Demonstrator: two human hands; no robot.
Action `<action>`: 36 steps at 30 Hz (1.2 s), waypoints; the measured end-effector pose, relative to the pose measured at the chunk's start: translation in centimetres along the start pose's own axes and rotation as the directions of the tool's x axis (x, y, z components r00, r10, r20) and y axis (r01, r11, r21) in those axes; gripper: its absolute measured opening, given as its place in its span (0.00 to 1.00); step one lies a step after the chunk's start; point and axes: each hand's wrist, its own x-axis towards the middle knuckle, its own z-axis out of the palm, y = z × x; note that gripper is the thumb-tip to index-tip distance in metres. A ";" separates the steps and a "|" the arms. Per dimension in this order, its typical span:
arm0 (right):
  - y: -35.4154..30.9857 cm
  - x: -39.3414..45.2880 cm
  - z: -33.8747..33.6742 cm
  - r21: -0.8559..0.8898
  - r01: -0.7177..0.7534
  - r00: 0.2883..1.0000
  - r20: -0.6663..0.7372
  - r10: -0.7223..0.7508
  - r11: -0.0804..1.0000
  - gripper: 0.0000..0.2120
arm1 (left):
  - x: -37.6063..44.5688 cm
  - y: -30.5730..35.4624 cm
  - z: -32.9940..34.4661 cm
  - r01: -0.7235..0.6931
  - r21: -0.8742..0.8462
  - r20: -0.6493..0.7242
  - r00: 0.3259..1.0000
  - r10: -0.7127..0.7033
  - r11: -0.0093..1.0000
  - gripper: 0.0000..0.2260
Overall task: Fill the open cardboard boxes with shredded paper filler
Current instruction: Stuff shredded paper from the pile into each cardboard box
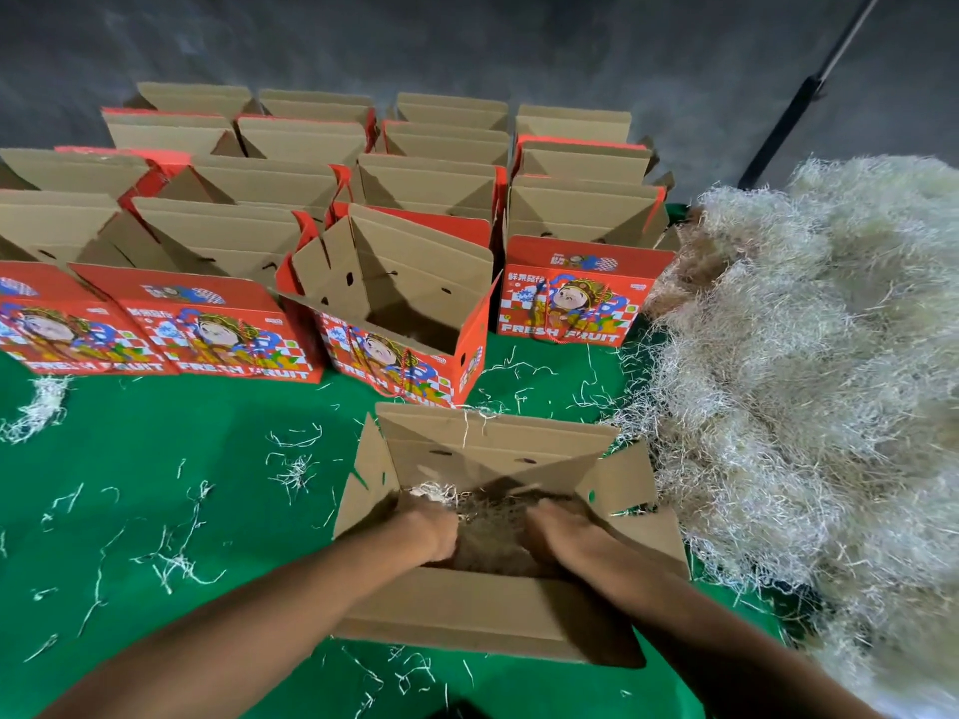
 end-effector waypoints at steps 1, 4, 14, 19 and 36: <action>-0.1 0.1 -0.2 -0.035 0.012 1.000 0.001 -0.012 0.999 0.14 | 0.2 -0.1 -0.2 0.018 0.038 -0.029 0.999 -0.017 0.999 0.15; -1.3 0.6 -1.2 -0.233 0.093 0.995 -0.005 -0.097 0.968 0.13 | 0.1 -0.4 -1.2 -0.012 0.116 -0.190 0.981 0.034 0.993 0.15; -3.8 1.9 -0.8 -0.007 0.302 0.933 0.209 -0.294 0.953 0.18 | 1.4 -0.6 0.0 -0.214 -0.137 -0.107 0.974 0.200 0.967 0.15; -3.4 1.8 0.1 -0.183 0.309 0.929 0.270 -0.254 0.933 0.14 | 2.8 -1.0 1.4 -0.047 0.013 0.093 0.995 0.045 0.999 0.15; -3.9 1.9 -2.0 -0.217 0.055 0.995 0.099 -0.034 0.975 0.18 | 0.9 0.4 -0.9 -0.284 -0.112 -0.288 0.926 0.243 0.952 0.13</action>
